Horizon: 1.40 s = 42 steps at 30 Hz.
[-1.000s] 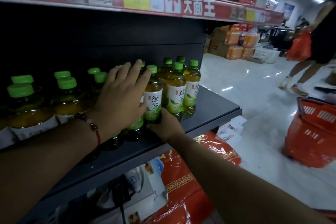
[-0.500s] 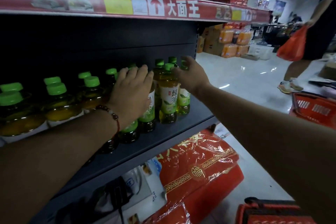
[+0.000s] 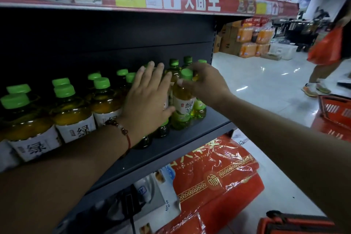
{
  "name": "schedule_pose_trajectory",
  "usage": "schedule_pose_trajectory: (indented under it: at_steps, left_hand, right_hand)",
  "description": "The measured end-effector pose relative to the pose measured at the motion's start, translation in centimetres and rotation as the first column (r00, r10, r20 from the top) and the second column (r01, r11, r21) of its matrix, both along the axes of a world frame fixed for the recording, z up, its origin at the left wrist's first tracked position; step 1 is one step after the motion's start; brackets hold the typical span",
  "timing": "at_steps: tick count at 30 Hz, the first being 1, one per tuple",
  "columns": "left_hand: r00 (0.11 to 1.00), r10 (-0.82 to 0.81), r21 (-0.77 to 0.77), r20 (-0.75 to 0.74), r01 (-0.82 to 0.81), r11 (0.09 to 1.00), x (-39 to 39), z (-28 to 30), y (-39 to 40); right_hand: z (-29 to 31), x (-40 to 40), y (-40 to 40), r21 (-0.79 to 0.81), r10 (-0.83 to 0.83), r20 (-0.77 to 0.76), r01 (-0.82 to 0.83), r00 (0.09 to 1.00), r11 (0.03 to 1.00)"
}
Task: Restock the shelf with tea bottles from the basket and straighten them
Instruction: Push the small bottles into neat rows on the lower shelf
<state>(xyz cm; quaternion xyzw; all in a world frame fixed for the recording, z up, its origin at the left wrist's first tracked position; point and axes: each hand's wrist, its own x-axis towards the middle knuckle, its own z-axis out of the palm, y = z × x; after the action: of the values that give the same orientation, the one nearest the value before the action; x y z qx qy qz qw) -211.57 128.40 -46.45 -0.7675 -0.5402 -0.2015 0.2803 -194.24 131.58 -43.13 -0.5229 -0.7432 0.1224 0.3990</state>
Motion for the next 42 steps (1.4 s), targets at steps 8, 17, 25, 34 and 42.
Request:
schedule_pose_trajectory:
  at_steps: [8,17,25,34,42]
  left_hand:
    - [0.675,-0.108,-0.194,0.730,0.356,0.914,4.1,-2.9,-4.7]
    - [0.684,-0.103,-0.172,0.722,0.322,0.931,2.5,-4.1,-5.8]
    - [0.651,-0.117,-0.165,0.750,0.355,0.920,2.0,-4.3,-5.6]
    - [0.636,-0.115,-0.175,0.763,0.375,0.911,1.6,-4.3,-5.1]
    - [0.711,-0.110,-0.228,0.695,0.363,0.904,2.1,-3.7,-4.8]
  right_hand:
    - [2.4,3.0,-4.8,-0.265,0.398,-0.250,-0.458,0.882,0.848]
    - [0.1,-1.5,5.3,-0.311,0.045,-0.337,-0.156,0.941,0.937]
    - [0.0,-5.1,10.1,-0.208,-0.170,-0.129,0.141,0.977,0.968]
    - [0.3,-4.8,11.2,-0.155,-0.240,0.063,0.247,0.969,0.957]
    - [-1.0,-4.4,9.5,-0.175,0.084,-0.136,-0.107,0.987,0.979]
